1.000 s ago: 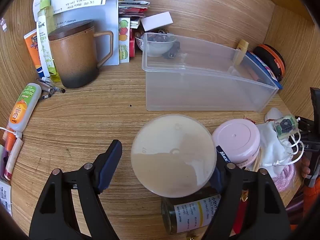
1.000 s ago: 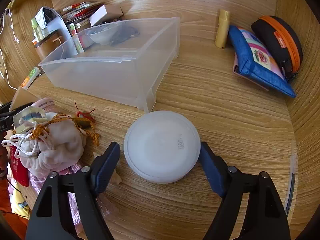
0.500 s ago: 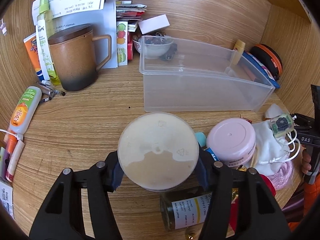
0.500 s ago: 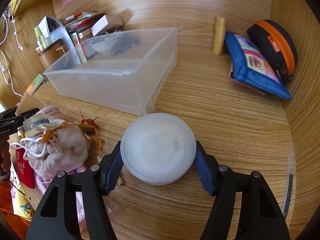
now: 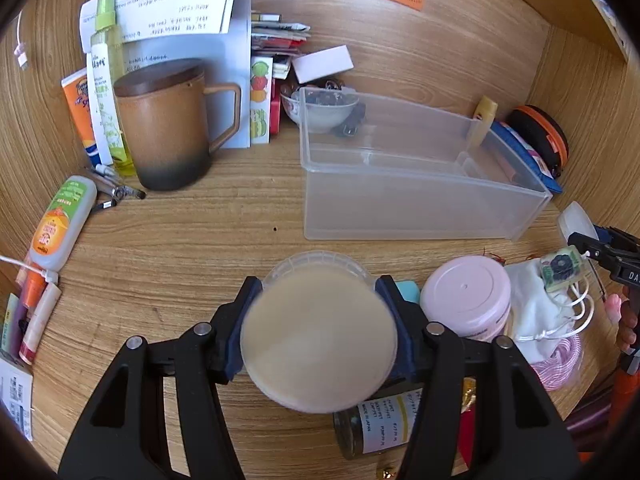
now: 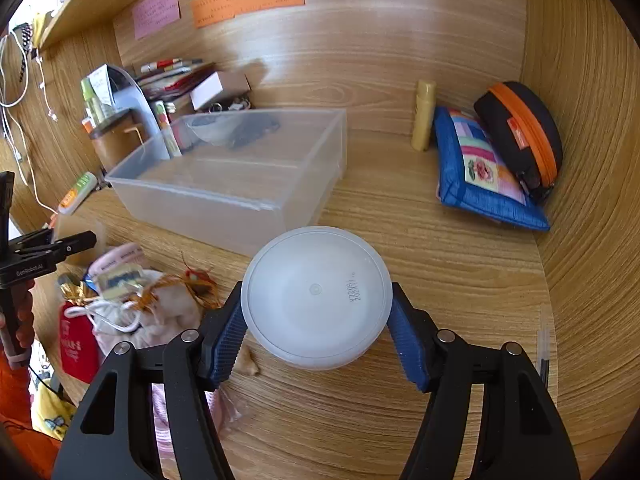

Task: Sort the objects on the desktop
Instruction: 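Grasp and lift the tan cup with left gripper while right holds white container, then carry the tan cup and white container over the clear box with both grippers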

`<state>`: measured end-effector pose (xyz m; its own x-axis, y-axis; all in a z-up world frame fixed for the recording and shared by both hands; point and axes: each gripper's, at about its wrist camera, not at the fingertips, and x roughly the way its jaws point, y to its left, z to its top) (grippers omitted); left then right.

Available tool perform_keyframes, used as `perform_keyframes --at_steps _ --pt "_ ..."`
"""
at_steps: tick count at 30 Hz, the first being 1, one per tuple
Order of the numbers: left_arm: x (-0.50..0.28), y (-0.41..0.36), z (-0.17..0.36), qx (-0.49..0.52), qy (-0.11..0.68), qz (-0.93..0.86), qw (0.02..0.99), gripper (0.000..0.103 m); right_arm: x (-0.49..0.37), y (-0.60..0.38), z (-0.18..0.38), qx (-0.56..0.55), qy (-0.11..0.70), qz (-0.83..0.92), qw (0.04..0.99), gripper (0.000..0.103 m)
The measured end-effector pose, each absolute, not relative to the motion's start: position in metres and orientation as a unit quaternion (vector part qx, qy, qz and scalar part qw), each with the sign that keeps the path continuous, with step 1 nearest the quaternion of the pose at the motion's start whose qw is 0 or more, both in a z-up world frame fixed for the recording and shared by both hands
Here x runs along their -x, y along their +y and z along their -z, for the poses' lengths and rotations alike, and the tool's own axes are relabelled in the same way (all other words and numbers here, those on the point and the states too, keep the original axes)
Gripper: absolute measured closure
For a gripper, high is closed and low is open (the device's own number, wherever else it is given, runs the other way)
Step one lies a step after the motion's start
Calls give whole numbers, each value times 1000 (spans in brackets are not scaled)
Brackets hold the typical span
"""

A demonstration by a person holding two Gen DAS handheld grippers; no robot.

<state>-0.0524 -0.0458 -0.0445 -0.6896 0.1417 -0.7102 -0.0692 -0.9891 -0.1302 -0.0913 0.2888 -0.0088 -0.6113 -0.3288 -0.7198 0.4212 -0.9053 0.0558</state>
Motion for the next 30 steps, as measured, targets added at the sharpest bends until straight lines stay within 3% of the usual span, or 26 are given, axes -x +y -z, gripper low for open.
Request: perform_keyframes --at_steps 2,4,5,6,10,18,30 --pt "52 -47 40 383 -47 -921 58 48 91 288 4 -384 58 897 212 40" --pt "49 -48 32 370 -49 -926 60 57 90 287 0 -378 59 899 213 40" --pt "48 -48 28 366 -49 -927 63 69 90 287 -2 -375 58 900 214 40" --pt "48 -48 24 364 -50 -928 67 74 89 286 -4 -374 57 900 216 40" --pt "52 -48 23 370 -43 -925 69 73 88 282 -9 -369 58 901 220 40" --pt "48 -50 48 406 -28 -912 60 38 85 278 -5 -372 60 897 230 40" --pt "30 -57 50 420 -23 -904 75 25 89 267 -2 -378 54 889 254 40"
